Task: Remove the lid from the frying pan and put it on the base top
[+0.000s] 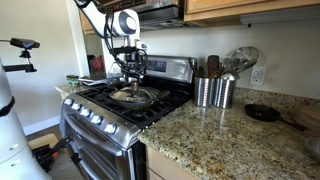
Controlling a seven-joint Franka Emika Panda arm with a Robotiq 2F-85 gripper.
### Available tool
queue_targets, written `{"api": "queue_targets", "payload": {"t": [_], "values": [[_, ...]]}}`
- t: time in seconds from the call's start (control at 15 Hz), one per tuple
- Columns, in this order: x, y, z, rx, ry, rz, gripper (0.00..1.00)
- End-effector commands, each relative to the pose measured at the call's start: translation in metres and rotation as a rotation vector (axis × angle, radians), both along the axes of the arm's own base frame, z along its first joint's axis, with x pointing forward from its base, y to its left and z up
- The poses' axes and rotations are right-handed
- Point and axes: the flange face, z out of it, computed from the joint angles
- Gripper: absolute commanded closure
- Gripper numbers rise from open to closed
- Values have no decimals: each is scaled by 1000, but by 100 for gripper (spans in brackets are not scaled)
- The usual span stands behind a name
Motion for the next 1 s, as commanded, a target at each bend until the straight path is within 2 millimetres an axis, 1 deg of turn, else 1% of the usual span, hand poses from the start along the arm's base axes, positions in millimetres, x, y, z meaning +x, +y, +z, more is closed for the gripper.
{"api": "queue_targets", "payload": {"t": [0.0,0.4,0.47,0.53,0.6,0.67,0.93], "values": [[-2,-7,1,35,-1,-40,0],[0,-11,-6,51,20,-63,0],[0,-12,-8,55,20,-64,4],[0,-12,-8,61,17,-61,12],[0,-12,-9,64,13,-61,17],[0,-12,-9,71,8,-58,31],[0,-12,-10,82,6,-59,58]]}}
